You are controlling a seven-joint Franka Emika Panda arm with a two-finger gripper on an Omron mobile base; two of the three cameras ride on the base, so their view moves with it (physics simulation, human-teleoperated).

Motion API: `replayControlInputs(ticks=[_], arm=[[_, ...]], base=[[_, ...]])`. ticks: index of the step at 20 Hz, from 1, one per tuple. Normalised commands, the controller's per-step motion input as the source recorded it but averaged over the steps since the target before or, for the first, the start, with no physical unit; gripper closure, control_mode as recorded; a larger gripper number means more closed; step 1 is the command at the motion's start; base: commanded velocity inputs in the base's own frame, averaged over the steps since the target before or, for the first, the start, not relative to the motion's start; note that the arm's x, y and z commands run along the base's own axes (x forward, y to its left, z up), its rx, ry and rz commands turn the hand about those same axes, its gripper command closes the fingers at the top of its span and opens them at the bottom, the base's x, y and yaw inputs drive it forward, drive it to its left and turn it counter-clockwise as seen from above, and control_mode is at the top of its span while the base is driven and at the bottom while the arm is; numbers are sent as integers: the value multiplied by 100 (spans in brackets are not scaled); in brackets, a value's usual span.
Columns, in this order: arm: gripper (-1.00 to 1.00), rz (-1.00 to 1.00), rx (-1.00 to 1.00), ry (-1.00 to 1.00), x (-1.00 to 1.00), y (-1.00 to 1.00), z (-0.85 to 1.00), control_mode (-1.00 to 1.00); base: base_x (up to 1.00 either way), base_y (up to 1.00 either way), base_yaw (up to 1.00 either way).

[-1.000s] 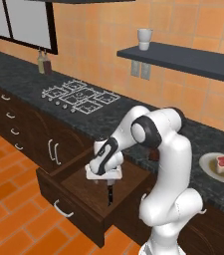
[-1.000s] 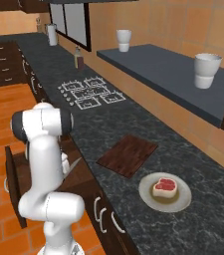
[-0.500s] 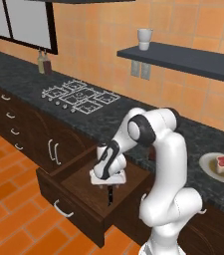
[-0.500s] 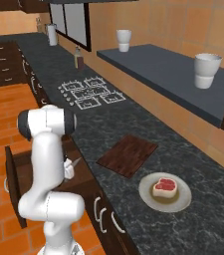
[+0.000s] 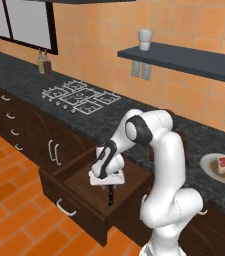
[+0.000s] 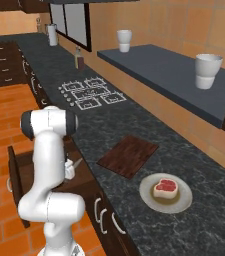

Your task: Pick up the knife from the drawer and place it on the cutting board. Then place the meat from the plate to the cutting board.

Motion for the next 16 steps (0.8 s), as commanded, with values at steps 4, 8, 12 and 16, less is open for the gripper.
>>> replayControlInputs(ticks=[4, 8, 12, 16], arm=[[100, 0, 0, -1, -78, 0, -9, -100], [100, 0, 1, -8, -52, 21, 27, -100], [100, 0, 7, -13, -5, 34, 100, -100], [100, 0, 6, -2, 10, 47, 100, -100]], base=[[0, 0, 0], [0, 0, 0], [0, 0, 0], [0, 0, 0]])
